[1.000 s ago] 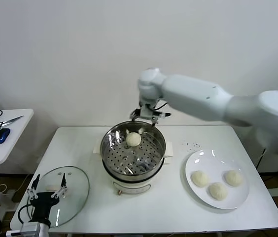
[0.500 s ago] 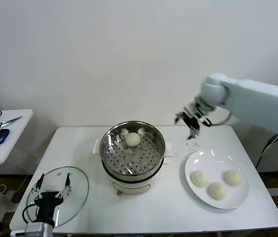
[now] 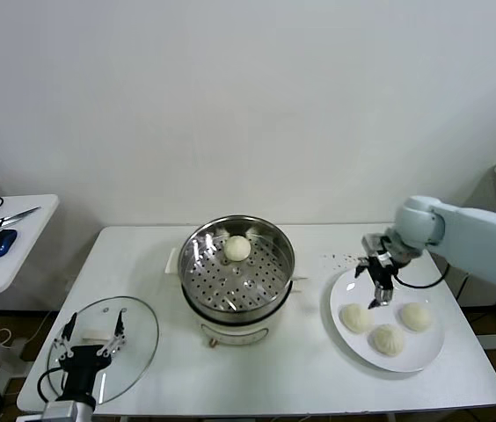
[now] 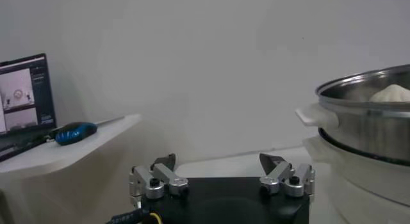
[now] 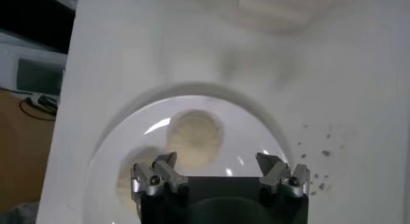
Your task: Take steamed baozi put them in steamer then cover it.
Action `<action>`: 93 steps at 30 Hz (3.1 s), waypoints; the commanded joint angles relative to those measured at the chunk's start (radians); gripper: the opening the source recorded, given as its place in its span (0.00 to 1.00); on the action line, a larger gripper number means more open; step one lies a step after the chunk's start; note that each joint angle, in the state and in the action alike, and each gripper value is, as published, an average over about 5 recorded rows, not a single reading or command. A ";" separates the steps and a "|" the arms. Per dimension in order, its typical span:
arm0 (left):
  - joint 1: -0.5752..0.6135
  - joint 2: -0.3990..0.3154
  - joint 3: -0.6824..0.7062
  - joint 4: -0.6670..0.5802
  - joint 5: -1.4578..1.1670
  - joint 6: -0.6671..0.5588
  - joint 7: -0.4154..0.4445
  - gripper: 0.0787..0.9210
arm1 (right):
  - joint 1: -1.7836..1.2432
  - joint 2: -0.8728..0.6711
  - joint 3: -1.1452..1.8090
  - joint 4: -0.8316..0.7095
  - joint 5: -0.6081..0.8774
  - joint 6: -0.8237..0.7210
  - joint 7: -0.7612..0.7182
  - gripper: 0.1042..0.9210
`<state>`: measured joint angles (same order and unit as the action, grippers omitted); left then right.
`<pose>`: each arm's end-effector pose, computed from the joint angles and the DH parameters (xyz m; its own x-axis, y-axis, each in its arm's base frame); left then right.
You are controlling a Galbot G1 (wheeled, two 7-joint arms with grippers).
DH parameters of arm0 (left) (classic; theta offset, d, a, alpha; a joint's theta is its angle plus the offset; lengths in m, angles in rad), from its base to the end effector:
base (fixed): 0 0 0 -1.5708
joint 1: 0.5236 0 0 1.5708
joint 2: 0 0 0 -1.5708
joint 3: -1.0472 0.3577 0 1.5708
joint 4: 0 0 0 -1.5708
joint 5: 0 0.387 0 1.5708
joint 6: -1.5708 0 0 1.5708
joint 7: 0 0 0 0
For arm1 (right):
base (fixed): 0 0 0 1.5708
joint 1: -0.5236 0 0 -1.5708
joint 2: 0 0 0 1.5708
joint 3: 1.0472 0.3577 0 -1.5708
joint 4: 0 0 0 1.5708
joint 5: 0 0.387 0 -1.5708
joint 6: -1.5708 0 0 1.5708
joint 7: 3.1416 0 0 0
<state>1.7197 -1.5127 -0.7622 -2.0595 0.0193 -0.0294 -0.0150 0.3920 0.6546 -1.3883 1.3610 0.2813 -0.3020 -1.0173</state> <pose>0.1532 0.0908 -0.3406 -0.9735 -0.1902 0.1267 -0.1607 0.9640 0.2119 0.5285 -0.1305 -0.1977 -0.0342 -0.1004 0.9944 -0.9973 -0.0618 -0.0406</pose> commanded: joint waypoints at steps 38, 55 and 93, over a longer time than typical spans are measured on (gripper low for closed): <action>0.011 0.004 -0.007 0.021 -0.003 -0.006 0.000 0.88 | -0.153 0.083 0.094 -0.125 -0.025 0.009 -0.009 0.73; -0.015 -0.003 0.049 0.024 0.016 -0.004 0.005 0.88 | 0.429 0.171 -0.120 -0.137 0.261 0.032 -0.044 0.71; 0.002 0.009 0.064 -0.008 0.016 -0.005 0.038 0.88 | 0.278 0.823 -0.142 -0.186 0.599 -0.192 0.225 0.71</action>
<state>1.7247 -1.5043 -0.6970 -2.0688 0.0354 -0.0372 0.0202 0.7238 1.3867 -1.5115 1.1765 0.8439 -0.4587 -0.8450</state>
